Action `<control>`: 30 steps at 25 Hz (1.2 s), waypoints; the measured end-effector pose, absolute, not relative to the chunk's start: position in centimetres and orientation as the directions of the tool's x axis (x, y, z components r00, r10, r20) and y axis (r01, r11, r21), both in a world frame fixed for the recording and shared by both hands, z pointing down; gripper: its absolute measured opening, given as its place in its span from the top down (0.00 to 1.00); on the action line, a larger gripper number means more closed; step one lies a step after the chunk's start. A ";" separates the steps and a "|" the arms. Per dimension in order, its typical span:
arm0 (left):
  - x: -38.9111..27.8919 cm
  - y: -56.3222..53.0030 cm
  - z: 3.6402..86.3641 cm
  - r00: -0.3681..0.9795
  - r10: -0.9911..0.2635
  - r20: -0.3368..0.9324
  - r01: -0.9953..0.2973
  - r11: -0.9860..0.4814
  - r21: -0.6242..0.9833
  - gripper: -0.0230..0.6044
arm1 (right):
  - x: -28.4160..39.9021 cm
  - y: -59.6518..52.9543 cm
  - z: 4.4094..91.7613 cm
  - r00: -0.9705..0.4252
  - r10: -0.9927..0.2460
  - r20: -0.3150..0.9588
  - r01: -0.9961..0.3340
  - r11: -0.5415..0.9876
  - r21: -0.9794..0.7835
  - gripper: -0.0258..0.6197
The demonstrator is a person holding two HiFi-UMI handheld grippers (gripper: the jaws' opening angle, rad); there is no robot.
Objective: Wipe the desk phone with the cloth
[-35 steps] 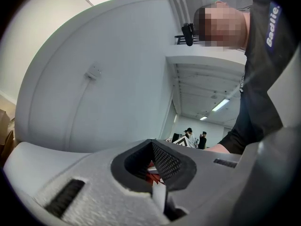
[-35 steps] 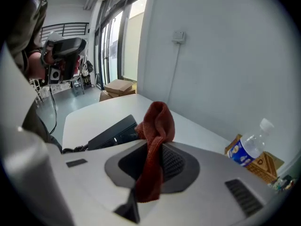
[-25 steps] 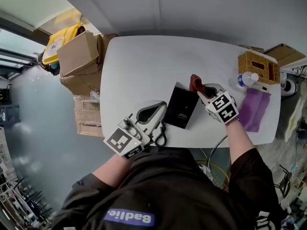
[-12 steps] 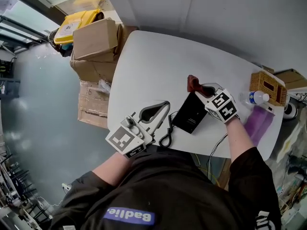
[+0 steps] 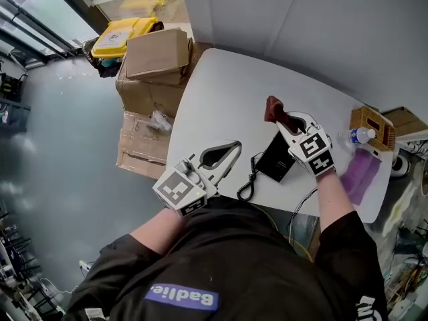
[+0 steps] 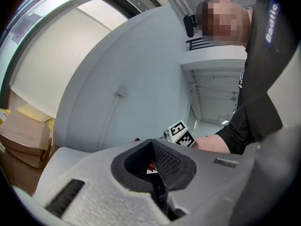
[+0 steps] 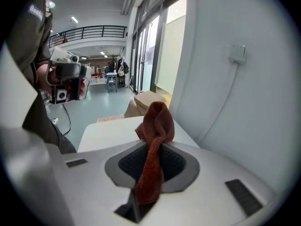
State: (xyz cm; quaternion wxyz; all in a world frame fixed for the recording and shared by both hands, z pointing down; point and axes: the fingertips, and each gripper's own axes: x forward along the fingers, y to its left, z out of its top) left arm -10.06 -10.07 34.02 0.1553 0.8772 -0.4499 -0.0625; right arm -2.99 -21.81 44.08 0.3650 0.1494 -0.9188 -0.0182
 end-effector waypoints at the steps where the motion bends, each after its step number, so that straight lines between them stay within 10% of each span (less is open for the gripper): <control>1: -10.4 -9.3 33.7 0.600 -0.800 0.022 -0.762 -0.563 0.320 0.96 | -3.3 -20.9 42.6 -0.698 -0.318 0.642 -0.286 0.945 0.157 0.85; 12: -13.1 0.3 31.5 0.732 -0.680 -0.038 -0.635 -0.702 0.322 0.96 | -8.2 -4.3 32.1 -0.796 -0.467 0.385 -0.524 0.850 -0.053 0.85; 30: -11.3 3.4 27.5 0.729 -0.684 -0.025 -0.664 -0.716 0.217 0.96 | -9.1 3.0 27.9 -0.904 -0.377 0.203 -0.408 0.902 -0.142 0.85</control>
